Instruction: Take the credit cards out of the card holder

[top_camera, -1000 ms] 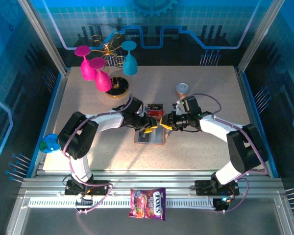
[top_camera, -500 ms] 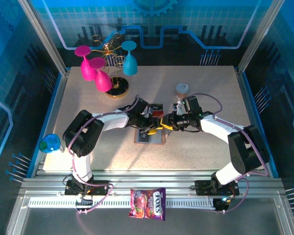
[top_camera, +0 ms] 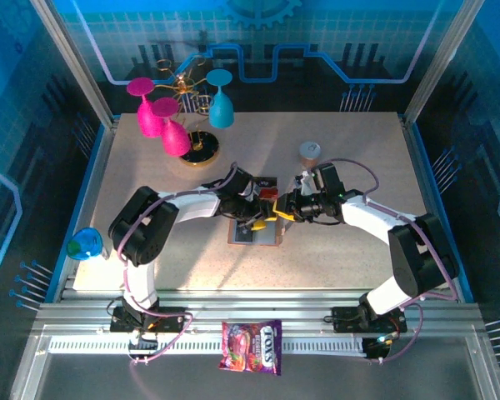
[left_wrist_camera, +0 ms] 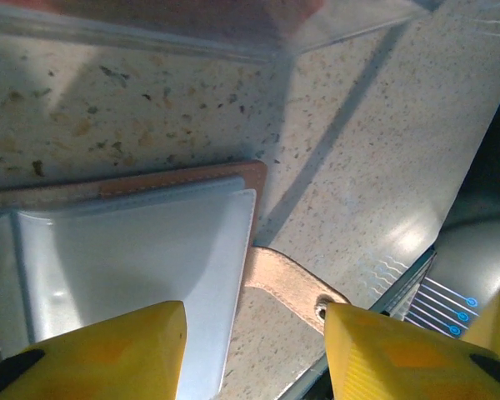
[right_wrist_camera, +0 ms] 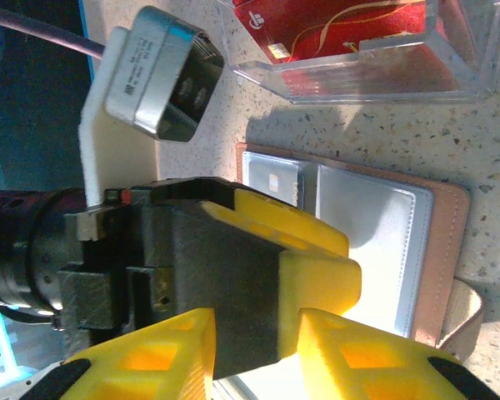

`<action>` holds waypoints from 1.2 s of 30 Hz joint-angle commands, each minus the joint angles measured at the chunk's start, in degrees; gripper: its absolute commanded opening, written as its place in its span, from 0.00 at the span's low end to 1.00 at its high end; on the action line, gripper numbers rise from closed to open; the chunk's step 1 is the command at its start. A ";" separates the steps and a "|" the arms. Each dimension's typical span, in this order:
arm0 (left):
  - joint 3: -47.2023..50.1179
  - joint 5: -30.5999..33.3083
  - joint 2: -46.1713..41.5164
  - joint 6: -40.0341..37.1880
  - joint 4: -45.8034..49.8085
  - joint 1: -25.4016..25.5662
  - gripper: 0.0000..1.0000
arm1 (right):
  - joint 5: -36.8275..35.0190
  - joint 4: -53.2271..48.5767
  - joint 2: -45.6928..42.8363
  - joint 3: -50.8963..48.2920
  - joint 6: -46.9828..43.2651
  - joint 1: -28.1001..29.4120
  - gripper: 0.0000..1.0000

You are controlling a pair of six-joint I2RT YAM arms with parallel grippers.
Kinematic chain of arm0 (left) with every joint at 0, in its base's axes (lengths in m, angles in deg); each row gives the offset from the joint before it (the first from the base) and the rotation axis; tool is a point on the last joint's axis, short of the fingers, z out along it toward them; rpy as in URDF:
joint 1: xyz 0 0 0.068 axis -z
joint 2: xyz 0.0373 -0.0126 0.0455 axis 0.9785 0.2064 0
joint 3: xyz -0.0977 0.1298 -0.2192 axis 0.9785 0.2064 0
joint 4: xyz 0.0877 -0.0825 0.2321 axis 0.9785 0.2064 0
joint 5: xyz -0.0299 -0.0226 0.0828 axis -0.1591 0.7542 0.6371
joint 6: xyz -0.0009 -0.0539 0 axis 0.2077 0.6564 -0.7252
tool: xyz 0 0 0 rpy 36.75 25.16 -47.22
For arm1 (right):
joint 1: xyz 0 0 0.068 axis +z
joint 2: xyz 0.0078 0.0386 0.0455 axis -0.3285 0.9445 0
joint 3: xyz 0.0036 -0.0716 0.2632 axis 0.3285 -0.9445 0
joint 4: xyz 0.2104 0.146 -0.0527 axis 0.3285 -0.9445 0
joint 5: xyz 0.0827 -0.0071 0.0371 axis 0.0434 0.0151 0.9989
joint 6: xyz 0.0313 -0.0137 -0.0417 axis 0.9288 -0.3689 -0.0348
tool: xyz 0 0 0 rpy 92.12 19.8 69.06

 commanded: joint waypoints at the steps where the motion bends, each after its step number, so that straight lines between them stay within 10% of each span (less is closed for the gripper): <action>1: -1.24 -0.48 1.46 -0.68 2.38 0.32 0.49 | -0.71 -0.50 -2.00 -0.66 -0.06 -0.56 0.33; 36: 12.92 2.39 -14.91 -1.63 1.84 -10.31 0.44 | 0.21 4.95 8.57 2.57 3.01 5.78 0.31</action>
